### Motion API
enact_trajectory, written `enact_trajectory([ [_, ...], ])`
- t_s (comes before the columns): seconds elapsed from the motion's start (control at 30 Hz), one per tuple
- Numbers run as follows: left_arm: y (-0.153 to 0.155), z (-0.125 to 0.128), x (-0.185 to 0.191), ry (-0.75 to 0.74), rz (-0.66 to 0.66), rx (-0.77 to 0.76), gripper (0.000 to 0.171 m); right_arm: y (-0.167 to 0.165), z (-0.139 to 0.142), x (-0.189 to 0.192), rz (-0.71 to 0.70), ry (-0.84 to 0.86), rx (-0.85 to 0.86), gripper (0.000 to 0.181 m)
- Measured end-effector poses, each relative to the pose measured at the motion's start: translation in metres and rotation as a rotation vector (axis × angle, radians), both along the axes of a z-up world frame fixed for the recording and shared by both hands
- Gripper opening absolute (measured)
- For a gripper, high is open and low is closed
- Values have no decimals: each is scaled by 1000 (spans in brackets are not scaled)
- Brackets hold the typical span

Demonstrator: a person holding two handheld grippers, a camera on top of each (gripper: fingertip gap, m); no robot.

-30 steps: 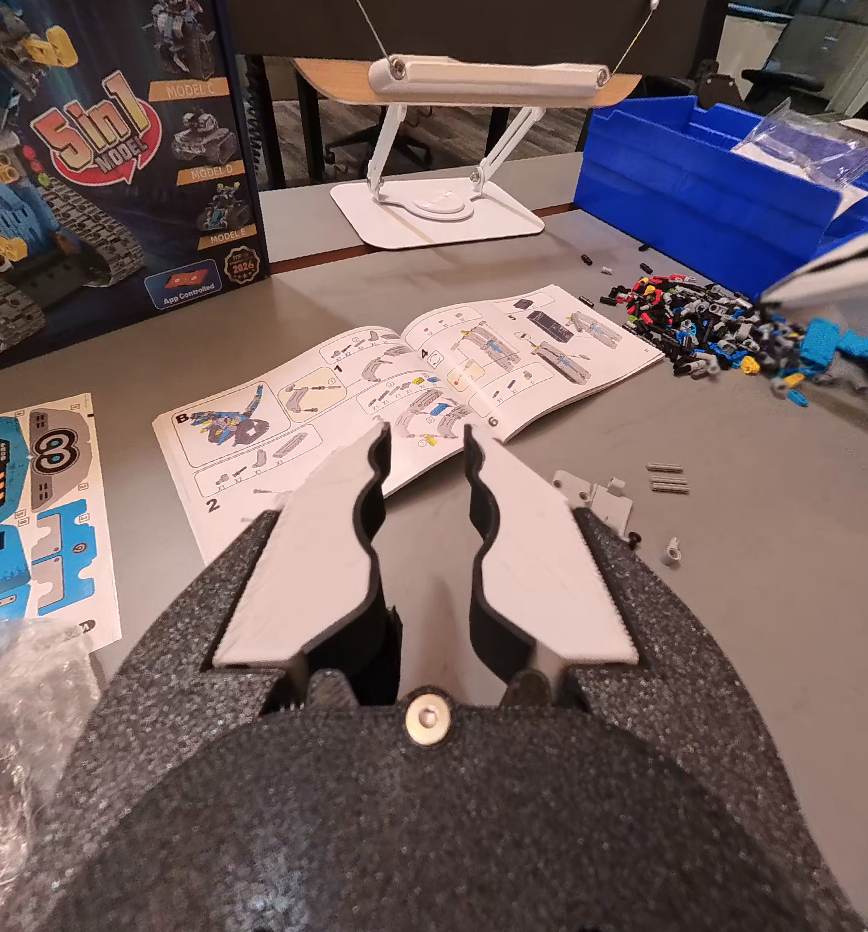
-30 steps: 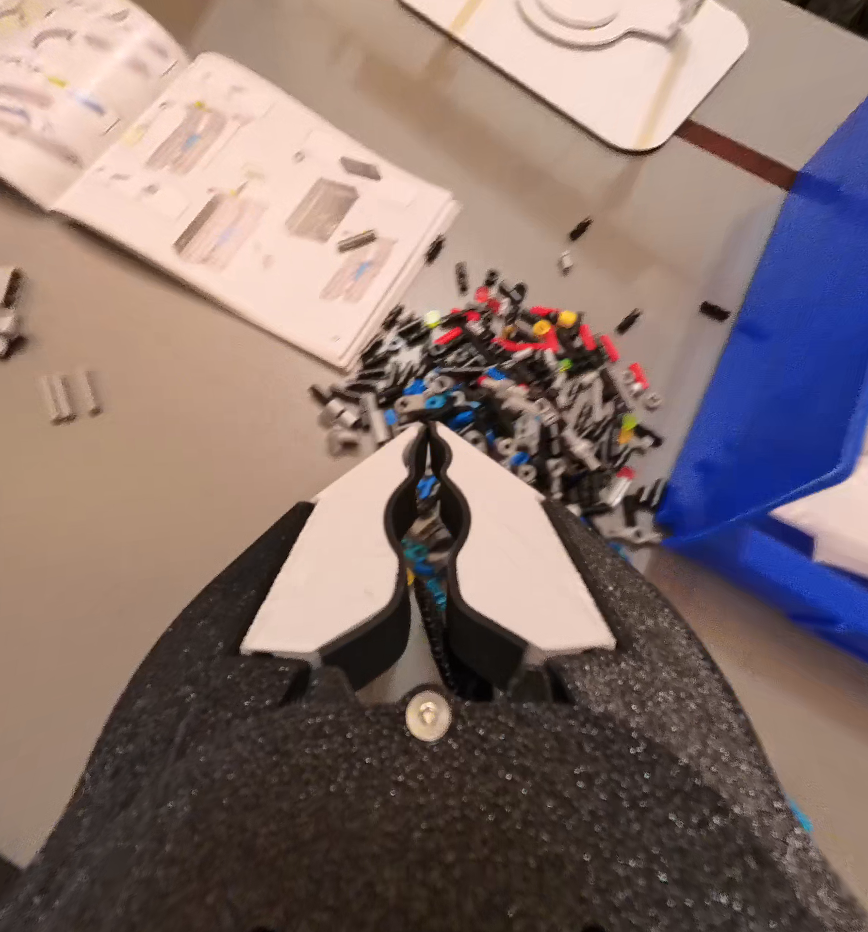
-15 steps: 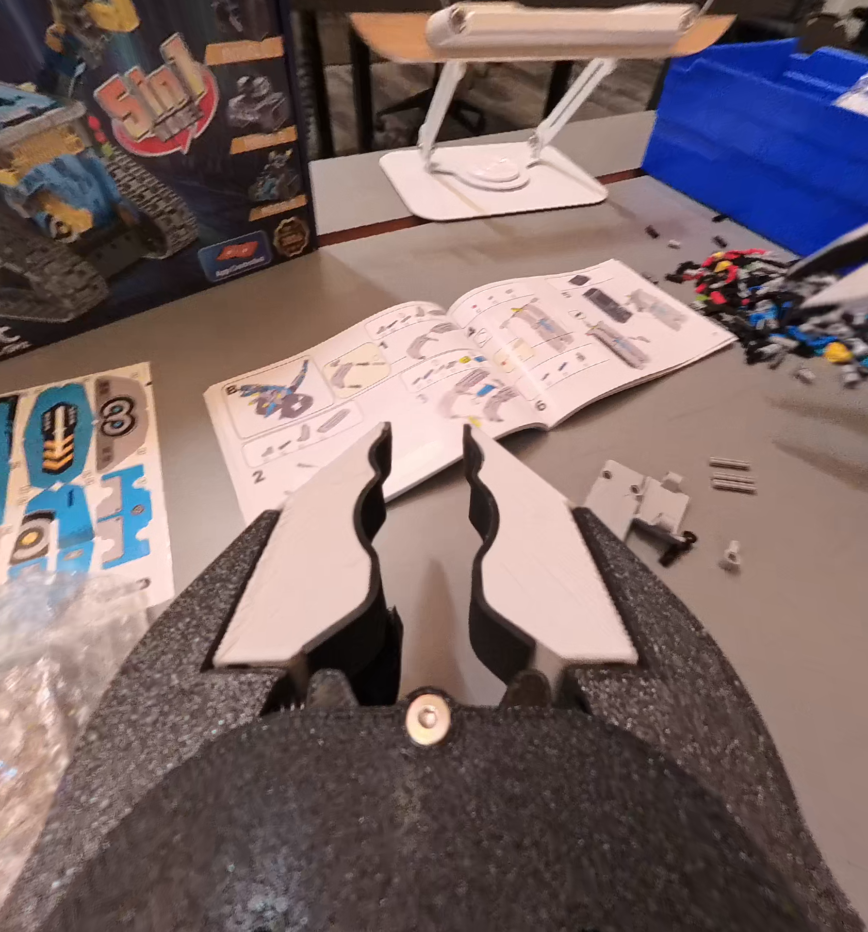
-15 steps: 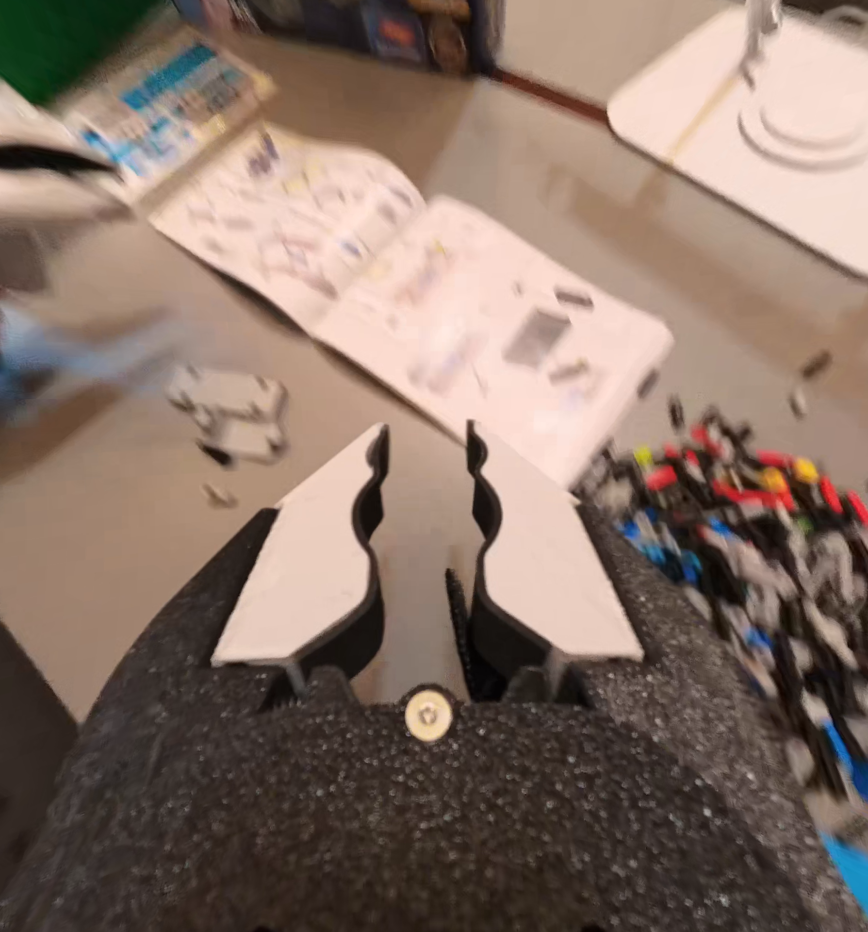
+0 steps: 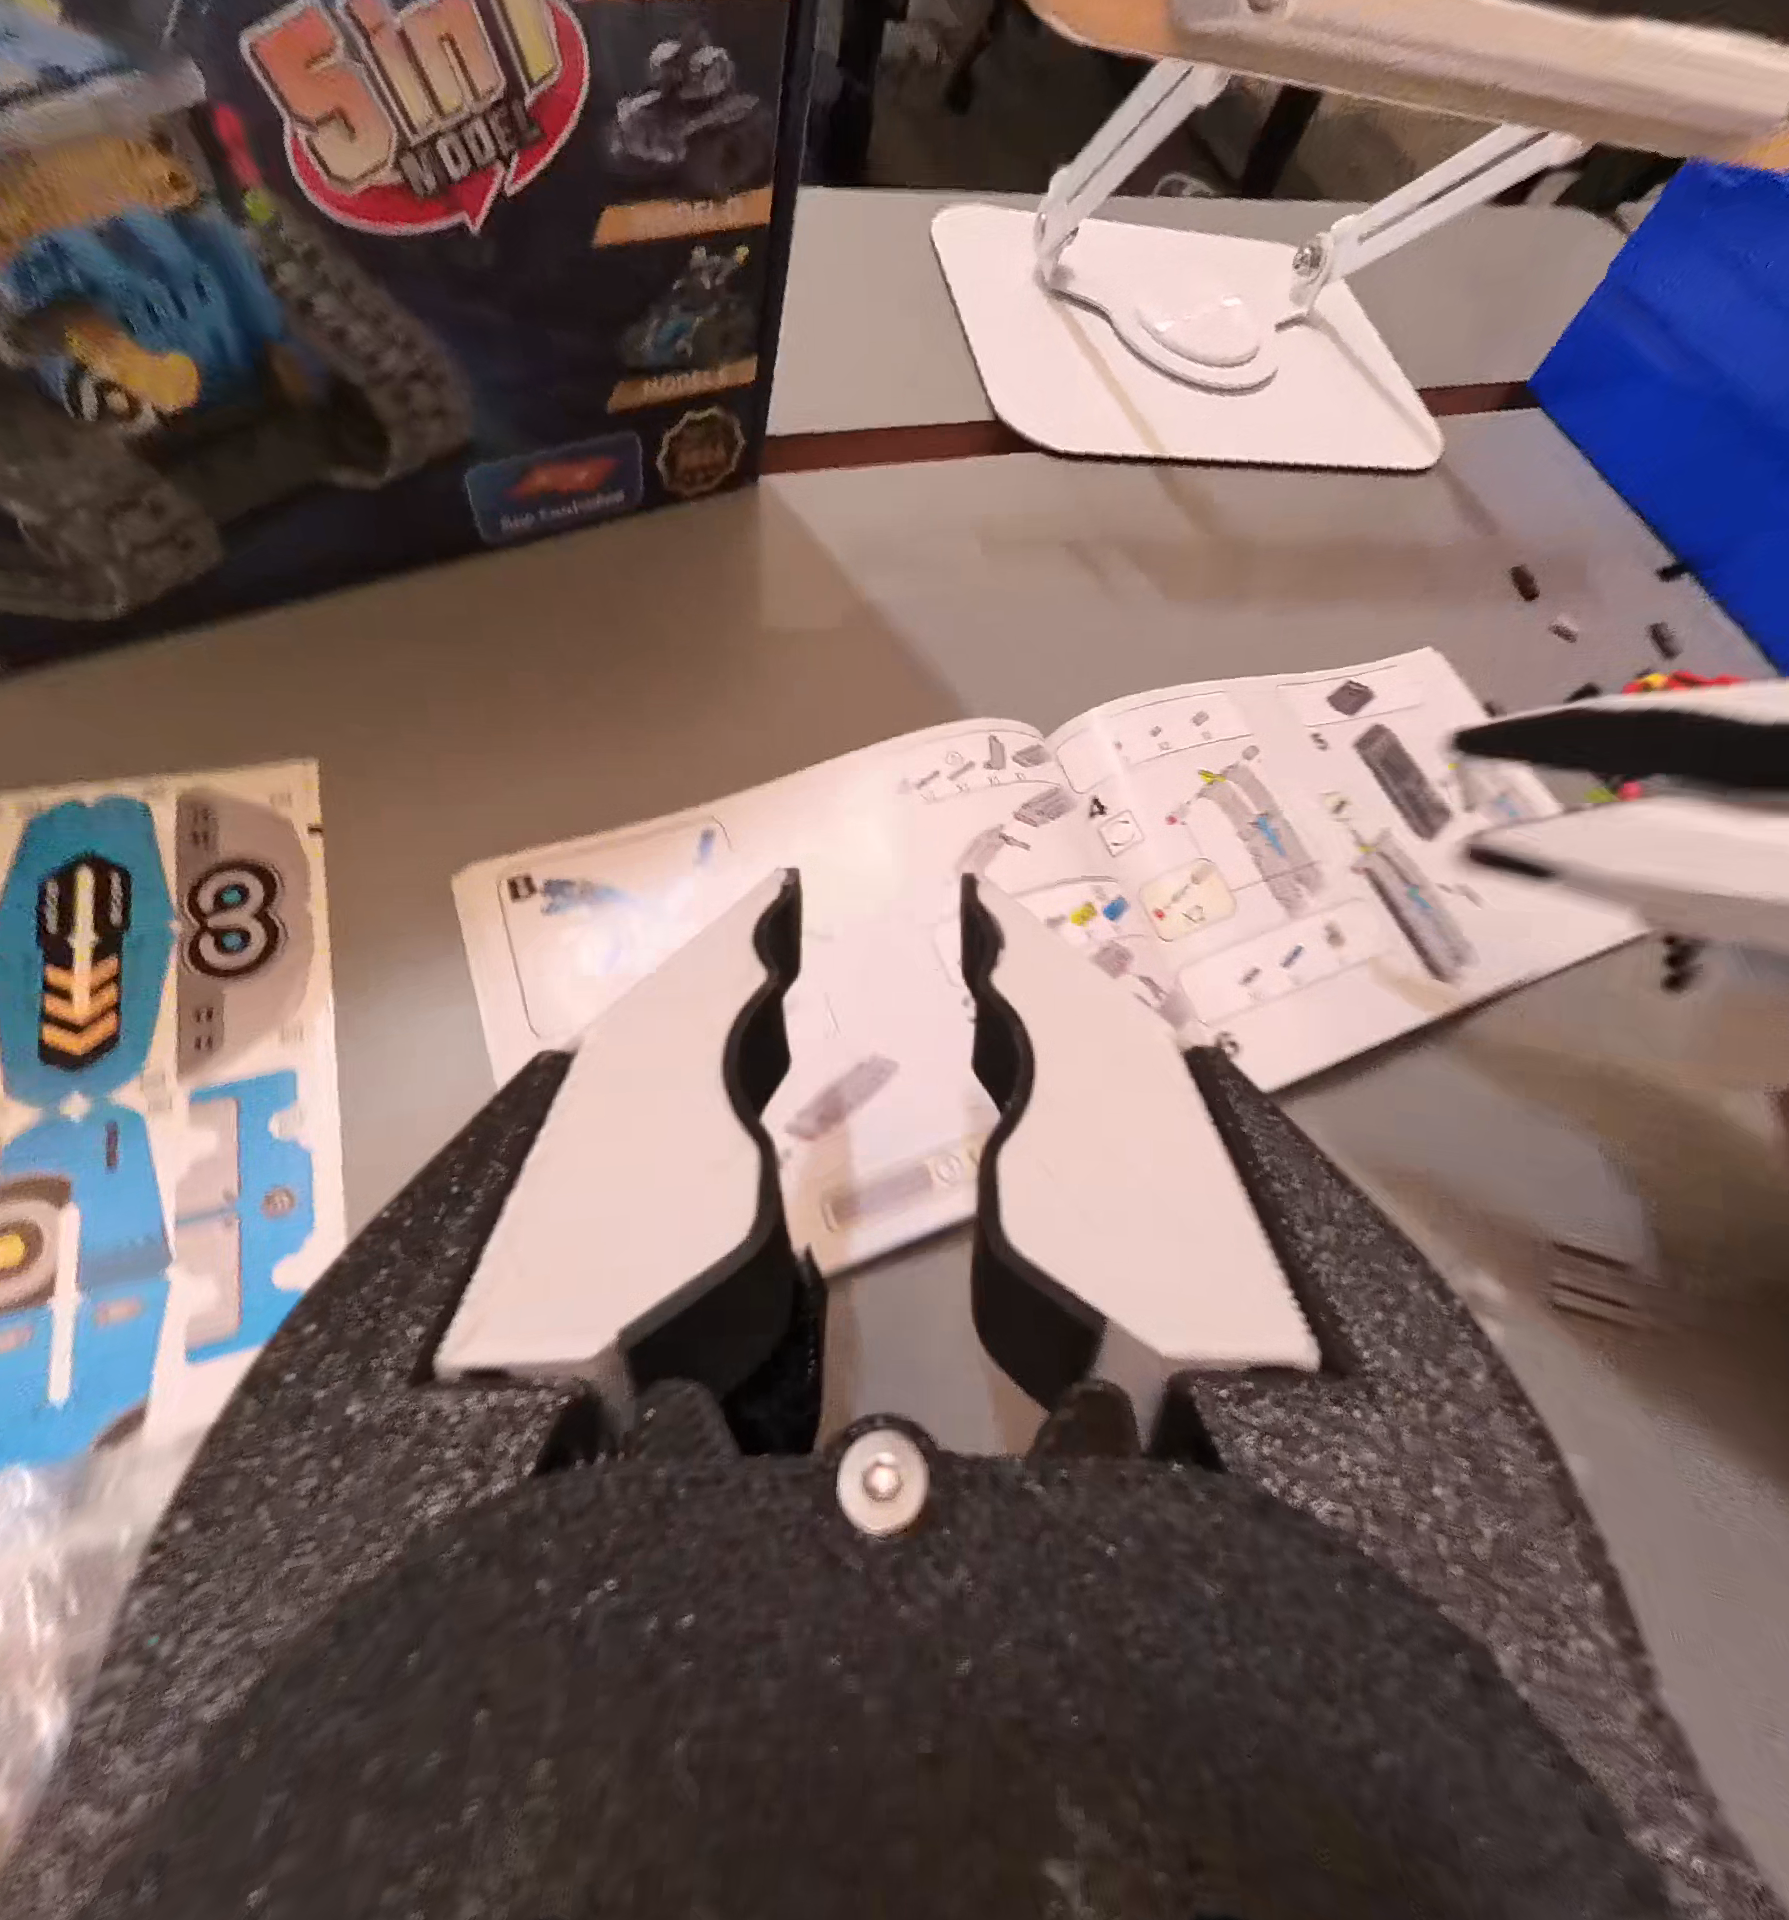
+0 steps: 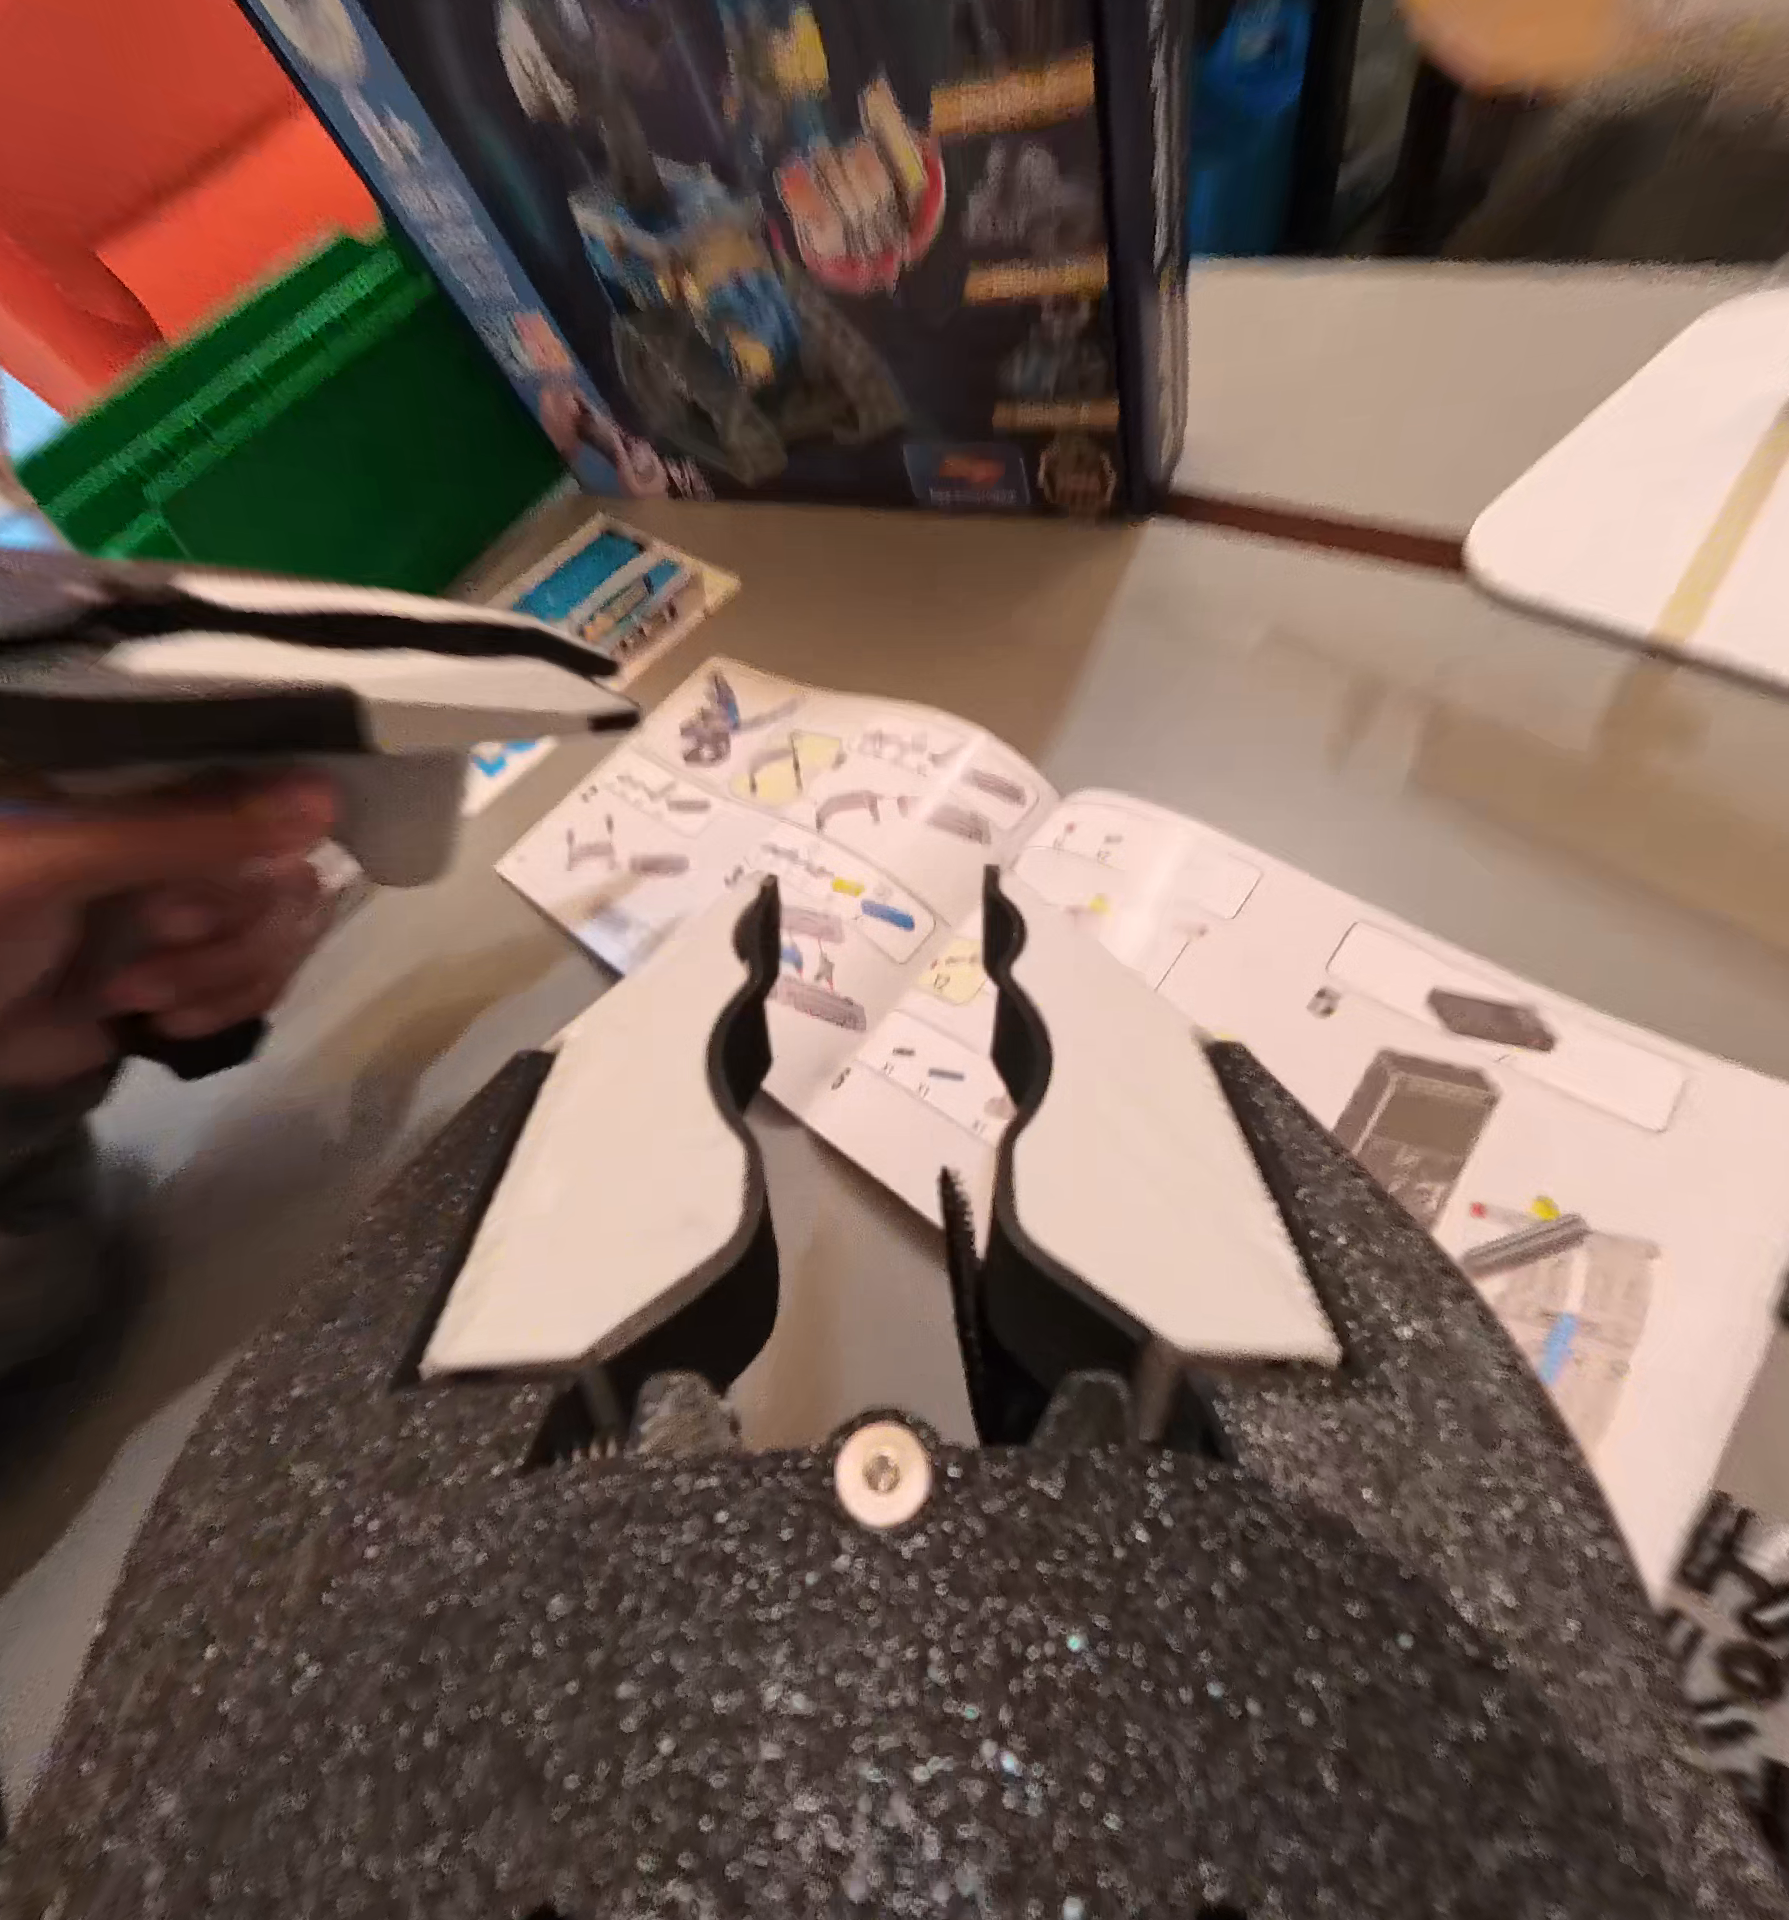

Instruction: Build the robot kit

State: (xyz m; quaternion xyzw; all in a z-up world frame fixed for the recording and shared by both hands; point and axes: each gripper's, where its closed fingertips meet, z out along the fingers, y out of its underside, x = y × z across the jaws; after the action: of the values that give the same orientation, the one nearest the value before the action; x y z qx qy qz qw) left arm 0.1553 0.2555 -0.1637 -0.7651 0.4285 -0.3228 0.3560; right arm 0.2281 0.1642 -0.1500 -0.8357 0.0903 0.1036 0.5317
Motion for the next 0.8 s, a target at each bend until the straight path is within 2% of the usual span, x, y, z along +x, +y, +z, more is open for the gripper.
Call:
enact_trajectory([
  [0.07, -3, -7, 2, -3, -51, 7, 31, -5, 11, 16, -39, -72, 45, 30],
  [0.1, -5, -9, -4, 14, -64, -12, 33, -8, 3, 24, -46, -114, 3, 30],
  [0.17, 8, -2, -13, -49, -4, 55, 33, -13, -12, 36, -64, -170, -70, 31],
  [0.27, 15, -21, -20, 14, 8, 5, 33, -10, -14, 23, -24, -107, -57, 33],
  [0.33, 9, -27, -18, 8, -12, -53, 33, -8, -15, 12, 23, -78, -57, 33],
  [0.53, -1, -39, -18, 32, -48, -121, 33, -5, -32, 5, 41, -55, -101, 32],
  [0.7, -38, -38, -2, -15, -211, -210, 32, -4, -41, -2, 65, 6, -129, 31],
  [0.8, -54, -46, 3, 20, -265, -221, 29, -5, -52, -4, 74, -35, -182, 31],
])
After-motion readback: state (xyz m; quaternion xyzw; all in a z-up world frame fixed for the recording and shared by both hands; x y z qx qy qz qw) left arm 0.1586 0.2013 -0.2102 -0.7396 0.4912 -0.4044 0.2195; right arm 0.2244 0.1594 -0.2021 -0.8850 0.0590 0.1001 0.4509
